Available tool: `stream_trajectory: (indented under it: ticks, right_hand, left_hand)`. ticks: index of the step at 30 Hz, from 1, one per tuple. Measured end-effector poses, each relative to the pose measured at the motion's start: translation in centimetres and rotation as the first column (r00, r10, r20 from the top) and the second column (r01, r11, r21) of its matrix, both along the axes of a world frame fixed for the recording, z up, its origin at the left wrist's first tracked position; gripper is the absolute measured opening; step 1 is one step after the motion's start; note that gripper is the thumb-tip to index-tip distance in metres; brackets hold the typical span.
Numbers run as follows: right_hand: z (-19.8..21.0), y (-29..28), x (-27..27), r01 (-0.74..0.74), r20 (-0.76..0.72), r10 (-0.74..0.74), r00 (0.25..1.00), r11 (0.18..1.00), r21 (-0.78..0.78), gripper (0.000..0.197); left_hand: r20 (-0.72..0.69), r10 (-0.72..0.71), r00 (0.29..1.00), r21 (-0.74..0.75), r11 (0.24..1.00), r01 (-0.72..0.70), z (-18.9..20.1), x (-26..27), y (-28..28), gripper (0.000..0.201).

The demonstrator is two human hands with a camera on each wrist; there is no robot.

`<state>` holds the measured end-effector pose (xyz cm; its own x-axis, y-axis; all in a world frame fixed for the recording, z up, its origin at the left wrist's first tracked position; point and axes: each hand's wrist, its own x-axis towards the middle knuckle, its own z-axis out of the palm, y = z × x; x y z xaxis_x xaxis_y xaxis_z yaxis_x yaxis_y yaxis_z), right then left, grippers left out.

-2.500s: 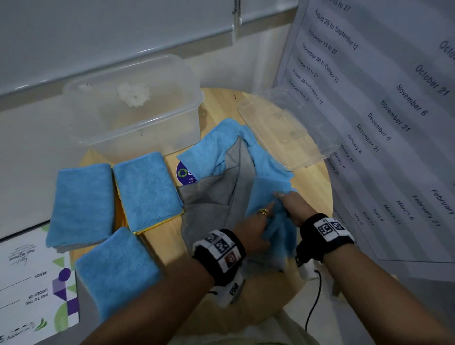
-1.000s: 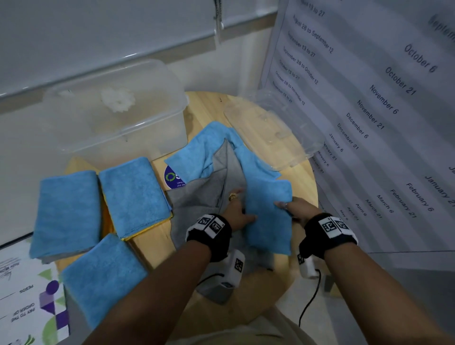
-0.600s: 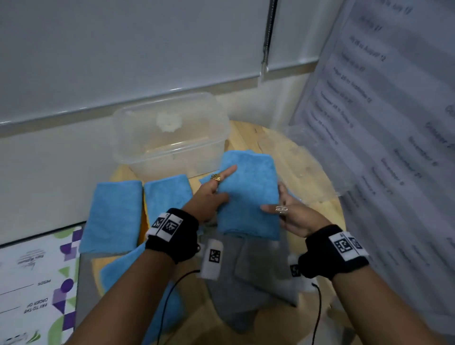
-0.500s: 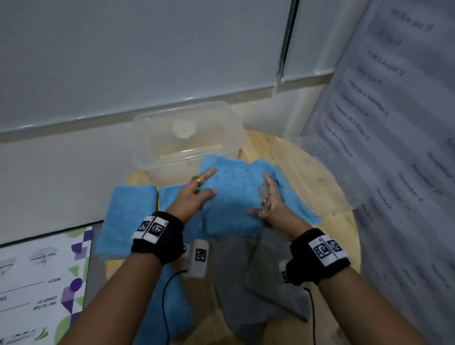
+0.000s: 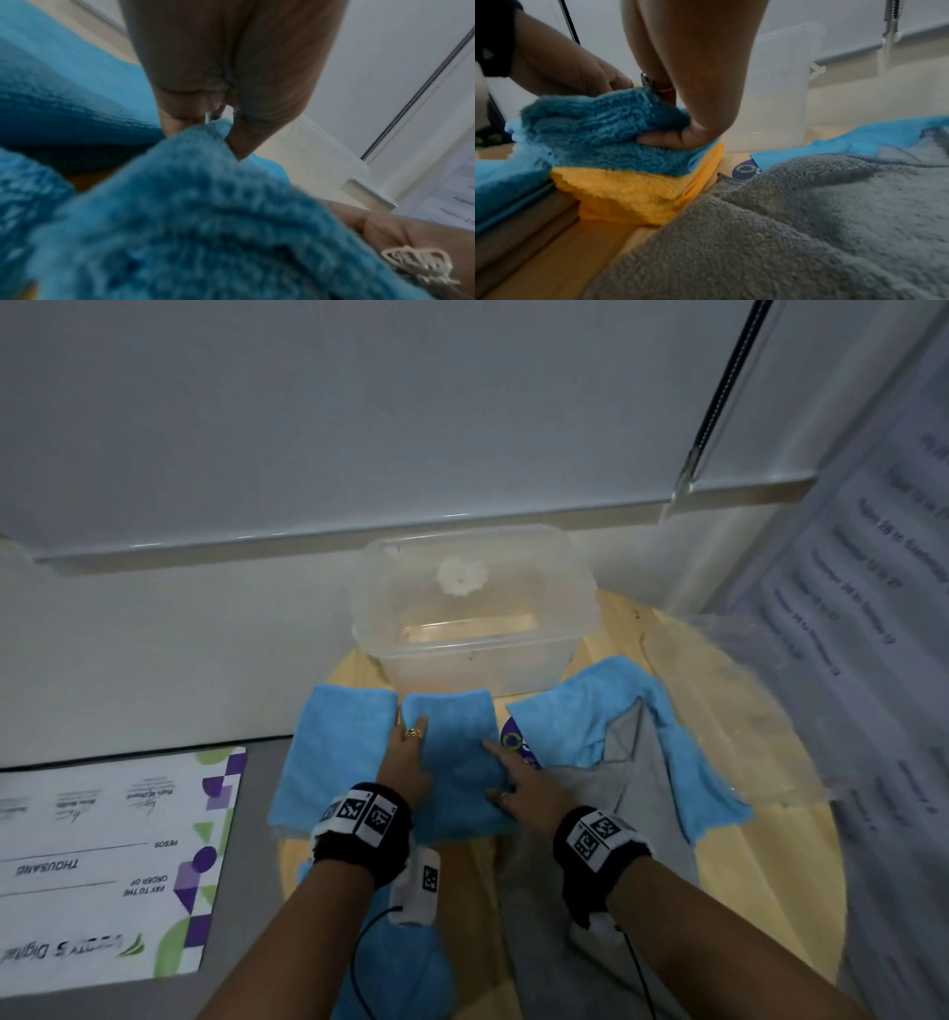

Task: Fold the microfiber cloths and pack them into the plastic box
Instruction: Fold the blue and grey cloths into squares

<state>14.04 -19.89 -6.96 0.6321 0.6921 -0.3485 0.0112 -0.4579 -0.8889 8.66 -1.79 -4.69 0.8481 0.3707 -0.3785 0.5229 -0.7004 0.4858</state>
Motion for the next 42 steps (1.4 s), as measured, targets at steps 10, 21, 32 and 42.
stream_trajectory:
  ticks: [10, 21, 32, 42]
  right_hand:
    - [-0.6, 1.0, -0.6, 0.049, 0.094, -0.047, 0.995, 0.999, -0.020, 0.061]
    - [-0.4, 2.1, -0.9, 0.047, 0.115, -0.033, 0.993, 0.992, -0.120, 0.057]
    - [-2.7, -12.2, -1.4, 0.214, 0.410, 0.073, 0.909, 0.763, -0.610, 0.038]
    - [-2.0, -20.1, -3.4, 0.409, 0.360, -0.212, 0.909, 0.623, -0.667, 0.044]
  left_hand:
    - [0.126, 0.015, 0.992, 0.155, 0.987, -0.035, 0.5, -0.9, -0.9, 0.069]
    - [-0.229, -0.279, 0.932, 0.276, 0.900, 0.337, -2.9, -0.7, -2.0, 0.062]
    - [0.233, -0.488, 0.841, 0.492, 0.805, 0.331, 0.7, -0.1, -9.0, 0.039]
    - [-0.492, -0.330, 0.806, 0.008, 0.924, 0.383, -15.3, -6.3, -12.9, 0.059]
